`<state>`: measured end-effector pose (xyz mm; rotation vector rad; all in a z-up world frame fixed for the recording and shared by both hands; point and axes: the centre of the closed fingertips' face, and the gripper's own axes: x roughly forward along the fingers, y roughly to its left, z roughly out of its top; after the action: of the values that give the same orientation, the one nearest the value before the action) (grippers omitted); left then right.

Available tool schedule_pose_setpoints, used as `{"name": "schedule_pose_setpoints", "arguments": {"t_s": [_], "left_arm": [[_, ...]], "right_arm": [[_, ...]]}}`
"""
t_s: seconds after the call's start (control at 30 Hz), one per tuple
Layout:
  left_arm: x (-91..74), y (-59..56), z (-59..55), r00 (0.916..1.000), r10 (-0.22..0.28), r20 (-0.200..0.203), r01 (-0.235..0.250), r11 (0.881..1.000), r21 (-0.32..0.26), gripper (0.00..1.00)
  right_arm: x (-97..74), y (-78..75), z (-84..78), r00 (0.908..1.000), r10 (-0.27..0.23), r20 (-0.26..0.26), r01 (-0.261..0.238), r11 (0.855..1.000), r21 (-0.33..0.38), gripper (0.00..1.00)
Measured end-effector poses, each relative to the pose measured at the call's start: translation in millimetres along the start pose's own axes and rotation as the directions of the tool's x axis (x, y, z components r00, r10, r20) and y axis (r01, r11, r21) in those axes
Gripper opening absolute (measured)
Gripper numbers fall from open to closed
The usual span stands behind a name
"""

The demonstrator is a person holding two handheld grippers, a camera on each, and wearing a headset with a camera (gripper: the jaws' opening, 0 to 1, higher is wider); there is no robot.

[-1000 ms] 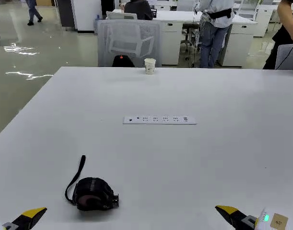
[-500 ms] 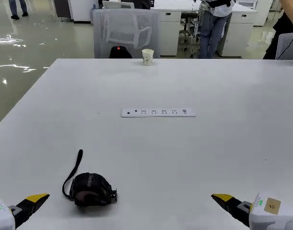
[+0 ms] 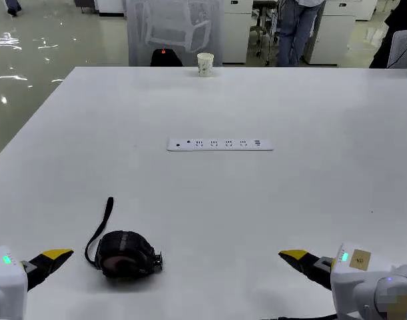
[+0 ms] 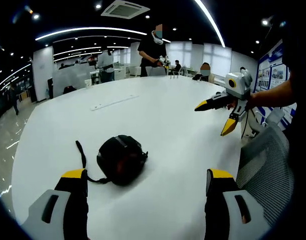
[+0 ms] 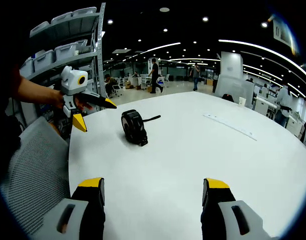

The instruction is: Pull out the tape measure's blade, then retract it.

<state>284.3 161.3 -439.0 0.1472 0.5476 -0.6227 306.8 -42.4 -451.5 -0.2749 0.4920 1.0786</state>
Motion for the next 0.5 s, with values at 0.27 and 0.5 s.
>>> {"name": "schedule_pose_setpoints", "arguments": {"t_s": [0.27, 0.5], "left_arm": [[3.5, 8.2, -1.5, 0.9993, -0.021, -0.03, 0.022, 0.999, 0.03, 0.89], [7.4, 15.0, -0.2, 0.9975, -0.043, -0.055, 0.047, 0.996, 0.071, 0.83]], "right_arm": [[12.2, -2.5, 3.6, 0.9987, 0.049, -0.012, -0.05, 0.998, -0.036, 0.7], [22.8, -6.1, 8.8, 0.9961, 0.087, -0.017, -0.088, 0.993, -0.077, 0.66]]}}
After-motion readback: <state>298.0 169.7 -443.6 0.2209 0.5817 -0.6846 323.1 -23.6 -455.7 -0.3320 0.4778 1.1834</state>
